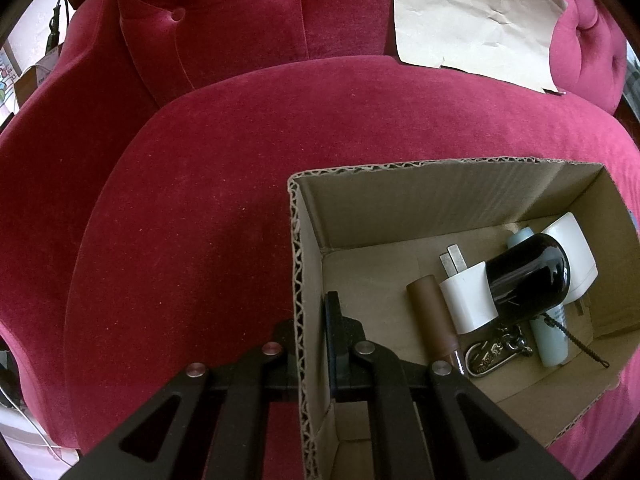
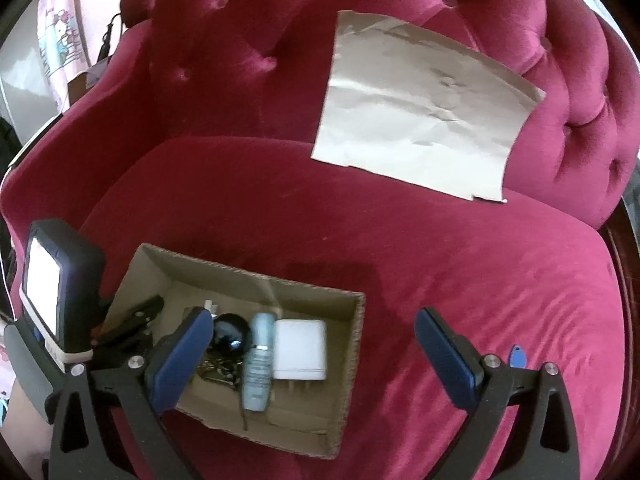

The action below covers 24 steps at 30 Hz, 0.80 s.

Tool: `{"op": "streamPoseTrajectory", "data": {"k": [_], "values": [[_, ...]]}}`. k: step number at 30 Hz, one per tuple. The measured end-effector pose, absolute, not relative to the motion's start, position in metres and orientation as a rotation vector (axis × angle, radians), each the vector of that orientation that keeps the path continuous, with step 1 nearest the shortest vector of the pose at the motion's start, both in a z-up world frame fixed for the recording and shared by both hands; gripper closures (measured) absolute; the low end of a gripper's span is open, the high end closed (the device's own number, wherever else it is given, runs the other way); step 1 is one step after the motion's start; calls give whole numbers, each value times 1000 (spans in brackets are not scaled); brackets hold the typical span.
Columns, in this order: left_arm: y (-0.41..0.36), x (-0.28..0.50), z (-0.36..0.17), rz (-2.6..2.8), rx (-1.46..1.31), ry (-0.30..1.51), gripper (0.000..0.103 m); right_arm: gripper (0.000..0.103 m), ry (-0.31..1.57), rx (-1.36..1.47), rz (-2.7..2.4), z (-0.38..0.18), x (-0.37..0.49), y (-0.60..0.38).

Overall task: Organize rigid objects
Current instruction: 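Move the right gripper back to the blue key fob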

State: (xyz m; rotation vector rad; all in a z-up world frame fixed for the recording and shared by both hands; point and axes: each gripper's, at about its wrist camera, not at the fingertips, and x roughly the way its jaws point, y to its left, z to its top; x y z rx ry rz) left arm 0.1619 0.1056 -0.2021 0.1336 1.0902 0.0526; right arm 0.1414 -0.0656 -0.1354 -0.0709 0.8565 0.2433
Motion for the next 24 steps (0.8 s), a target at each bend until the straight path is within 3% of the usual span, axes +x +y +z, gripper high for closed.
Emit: {"op": "streamPoseTrajectory", "data": {"k": [24], "values": [[106,162,-202,53,137,1090,97,0,862,26,22,-143,159,-182]]}}
